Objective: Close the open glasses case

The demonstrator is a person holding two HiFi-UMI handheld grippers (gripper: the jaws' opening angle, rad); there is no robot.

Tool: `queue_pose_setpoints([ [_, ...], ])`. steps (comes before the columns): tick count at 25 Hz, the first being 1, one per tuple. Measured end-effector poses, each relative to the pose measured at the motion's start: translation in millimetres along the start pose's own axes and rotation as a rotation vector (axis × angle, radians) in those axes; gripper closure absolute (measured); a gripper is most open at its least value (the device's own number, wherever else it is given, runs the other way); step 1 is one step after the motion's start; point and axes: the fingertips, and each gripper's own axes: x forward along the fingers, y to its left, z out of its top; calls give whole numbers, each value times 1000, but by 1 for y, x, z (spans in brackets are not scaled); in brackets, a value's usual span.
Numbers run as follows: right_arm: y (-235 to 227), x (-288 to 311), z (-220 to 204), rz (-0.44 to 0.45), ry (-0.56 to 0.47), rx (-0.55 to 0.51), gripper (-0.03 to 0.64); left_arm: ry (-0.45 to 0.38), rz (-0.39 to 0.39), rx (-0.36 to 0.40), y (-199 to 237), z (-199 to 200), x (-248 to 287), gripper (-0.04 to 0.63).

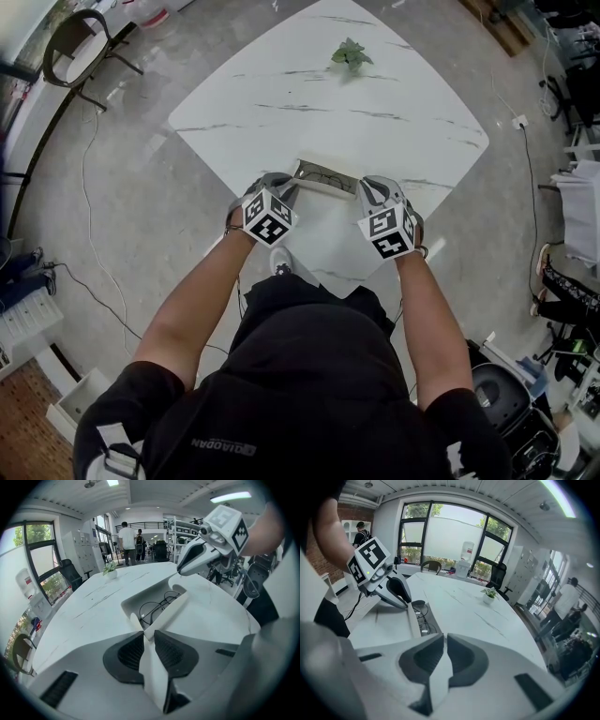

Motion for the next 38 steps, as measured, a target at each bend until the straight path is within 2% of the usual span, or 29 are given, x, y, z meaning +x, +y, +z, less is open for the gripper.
queue_pose_setpoints([
  [29, 30, -2, -18, 21, 29, -23, 592, -21, -4, -43, 1, 0, 0, 520],
  [38, 45, 3, -31, 29, 59, -81, 591, -22, -3, -42, 0, 0, -1, 520],
])
